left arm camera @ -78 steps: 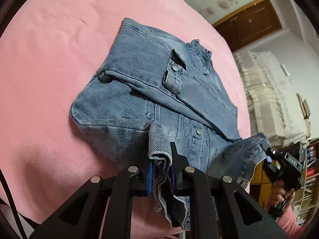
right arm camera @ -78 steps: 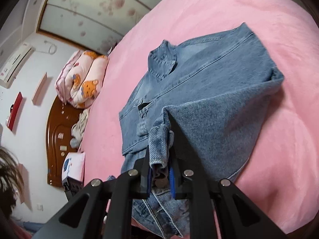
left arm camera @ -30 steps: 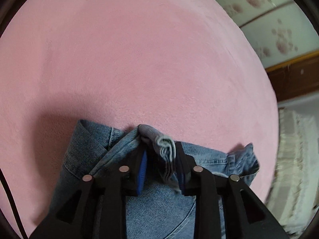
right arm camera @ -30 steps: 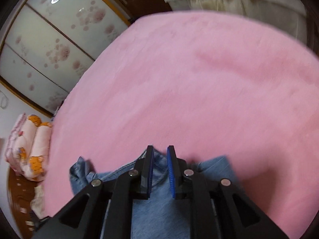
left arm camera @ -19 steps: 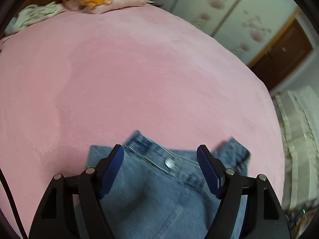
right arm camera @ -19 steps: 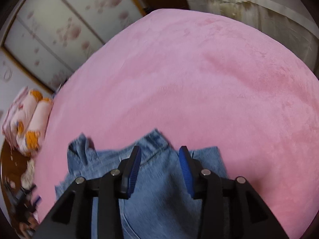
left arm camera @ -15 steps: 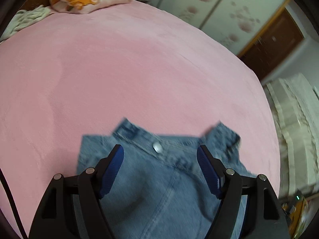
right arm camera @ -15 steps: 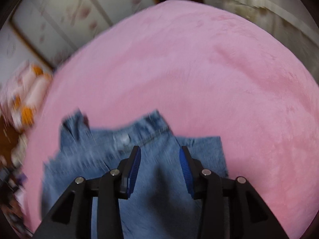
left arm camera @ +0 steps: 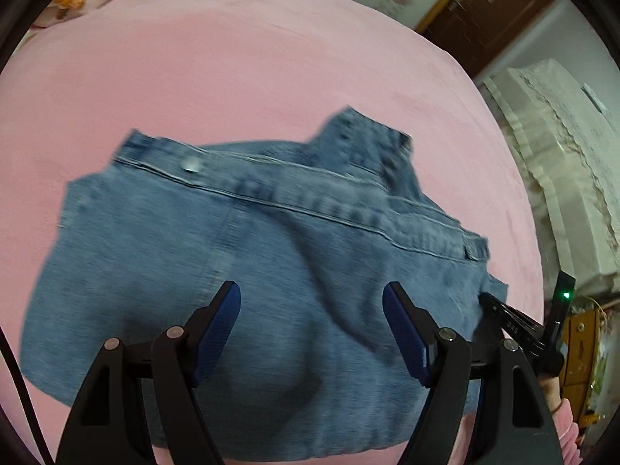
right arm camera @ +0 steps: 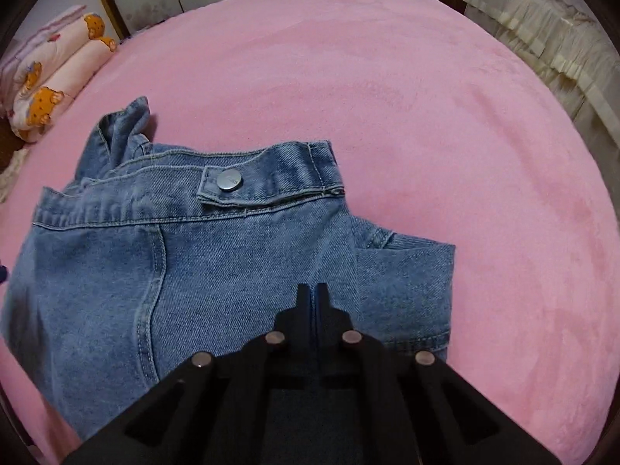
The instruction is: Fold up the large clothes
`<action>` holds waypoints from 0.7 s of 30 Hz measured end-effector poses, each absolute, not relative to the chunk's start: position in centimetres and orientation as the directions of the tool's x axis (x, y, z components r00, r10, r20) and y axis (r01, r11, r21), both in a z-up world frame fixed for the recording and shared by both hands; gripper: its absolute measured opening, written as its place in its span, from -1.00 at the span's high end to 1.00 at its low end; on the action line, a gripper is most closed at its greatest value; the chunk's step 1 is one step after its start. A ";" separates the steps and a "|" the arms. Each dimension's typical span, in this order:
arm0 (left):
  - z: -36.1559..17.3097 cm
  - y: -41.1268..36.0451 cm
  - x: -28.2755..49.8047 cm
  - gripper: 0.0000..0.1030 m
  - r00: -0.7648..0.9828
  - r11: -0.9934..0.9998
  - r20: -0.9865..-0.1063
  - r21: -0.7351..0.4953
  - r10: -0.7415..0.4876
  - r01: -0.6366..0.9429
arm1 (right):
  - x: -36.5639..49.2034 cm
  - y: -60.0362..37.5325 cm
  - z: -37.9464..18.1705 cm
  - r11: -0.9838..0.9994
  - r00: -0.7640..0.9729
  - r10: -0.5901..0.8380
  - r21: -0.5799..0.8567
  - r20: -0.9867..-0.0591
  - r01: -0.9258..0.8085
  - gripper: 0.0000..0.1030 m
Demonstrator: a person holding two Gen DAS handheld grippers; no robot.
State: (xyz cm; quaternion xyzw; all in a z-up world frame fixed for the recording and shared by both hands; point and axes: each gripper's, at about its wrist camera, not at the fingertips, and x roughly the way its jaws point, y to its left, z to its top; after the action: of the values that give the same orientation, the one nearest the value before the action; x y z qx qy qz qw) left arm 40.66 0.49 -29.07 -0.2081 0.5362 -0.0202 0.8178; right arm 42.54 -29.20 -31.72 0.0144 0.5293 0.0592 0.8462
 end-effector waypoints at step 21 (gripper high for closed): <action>-32.8 -3.9 41.7 -0.35 0.342 0.943 -0.915 -0.283 -0.212 -0.174 | 36.8 -32.9 -27.5 0.988 0.662 -0.103 0.002 -0.742 0.156 0.95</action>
State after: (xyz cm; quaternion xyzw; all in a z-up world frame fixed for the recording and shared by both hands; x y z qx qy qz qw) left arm 41.66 -3.85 -32.76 -0.1682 0.5735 -0.0120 0.8017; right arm 36.79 -32.90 -27.47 0.0324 0.4048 -0.0710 0.9111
